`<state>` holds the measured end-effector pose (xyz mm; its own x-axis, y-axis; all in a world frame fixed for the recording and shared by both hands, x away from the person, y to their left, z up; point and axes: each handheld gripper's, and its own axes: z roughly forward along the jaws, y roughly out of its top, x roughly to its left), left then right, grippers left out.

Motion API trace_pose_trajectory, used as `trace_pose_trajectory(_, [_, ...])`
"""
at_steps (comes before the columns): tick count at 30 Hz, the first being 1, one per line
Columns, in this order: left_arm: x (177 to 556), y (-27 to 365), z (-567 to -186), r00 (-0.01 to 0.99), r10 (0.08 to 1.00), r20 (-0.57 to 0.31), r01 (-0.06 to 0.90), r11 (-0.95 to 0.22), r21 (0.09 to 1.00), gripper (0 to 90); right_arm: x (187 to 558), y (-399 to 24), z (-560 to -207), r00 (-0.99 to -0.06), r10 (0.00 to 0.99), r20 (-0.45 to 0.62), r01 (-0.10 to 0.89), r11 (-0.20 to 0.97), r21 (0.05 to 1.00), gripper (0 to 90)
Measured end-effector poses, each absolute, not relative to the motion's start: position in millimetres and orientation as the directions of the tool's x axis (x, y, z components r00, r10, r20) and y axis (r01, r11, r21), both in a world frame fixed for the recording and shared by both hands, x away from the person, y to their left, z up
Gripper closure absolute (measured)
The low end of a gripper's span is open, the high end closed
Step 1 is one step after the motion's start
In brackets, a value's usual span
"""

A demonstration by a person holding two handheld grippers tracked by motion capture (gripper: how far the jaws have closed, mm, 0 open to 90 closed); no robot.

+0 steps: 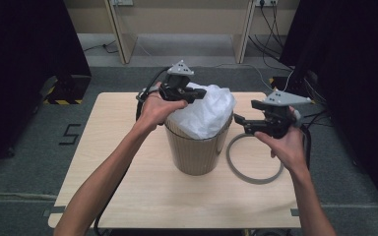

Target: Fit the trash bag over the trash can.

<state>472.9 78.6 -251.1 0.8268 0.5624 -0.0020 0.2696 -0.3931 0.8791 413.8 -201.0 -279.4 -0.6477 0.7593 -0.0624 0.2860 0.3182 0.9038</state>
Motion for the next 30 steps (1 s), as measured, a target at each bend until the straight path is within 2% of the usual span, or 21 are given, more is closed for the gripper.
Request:
trace_pose_trajectory(6, [472.2, 78.4, -252.5, 0.829, 0.559, -0.01, 0.276, -0.393, 0.877, 89.0, 435.6, -183.1, -267.1, -0.667, 0.744, -0.052, 0.286, 0.32, 0.903, 24.2])
trace_pose_trajectory(16, [472.5, 79.9, -254.6, 0.833, 0.553, -0.017, 0.282, -0.398, 0.873, 88.9, 467.1, -165.1, -274.0, -0.668, 0.743, -0.042, 0.34, 0.355, 0.871, 26.4])
trace_pose_trajectory(18, [472.7, 80.3, -255.6, 0.833, 0.552, -0.019, 0.286, -0.401, 0.87, 88.6, 474.2, -163.5, -275.6, -0.672, 0.74, -0.024, 0.354, 0.351, 0.867, 31.0])
trace_pose_trajectory(20, [473.8, 80.4, -257.0, 0.835, 0.55, -0.027, 0.294, -0.404, 0.866, 87.7, 479.9, -161.2, -277.4, -0.689, 0.724, -0.016, 0.356, 0.358, 0.863, 39.4])
trace_pose_trajectory(23, [474.1, 80.6, -258.5, 0.839, 0.542, -0.054, 0.311, -0.396, 0.864, 83.5, 485.6, -157.0, -280.8, -0.712, 0.701, -0.049, 0.335, 0.4, 0.853, 59.1])
trace_pose_trajectory(27, [468.8, 87.3, -251.8, 0.842, 0.532, -0.093, 0.317, -0.348, 0.882, 66.3, 490.4, -158.3, -282.9, -0.714, 0.691, -0.116, 0.302, 0.452, 0.839, 73.8])
trace_pose_trajectory(30, [461.4, 98.1, -240.2, 0.843, 0.529, -0.099, 0.307, -0.322, 0.895, 57.4, 492.5, -162.1, -284.1, -0.721, 0.682, -0.122, 0.289, 0.455, 0.843, 79.1])
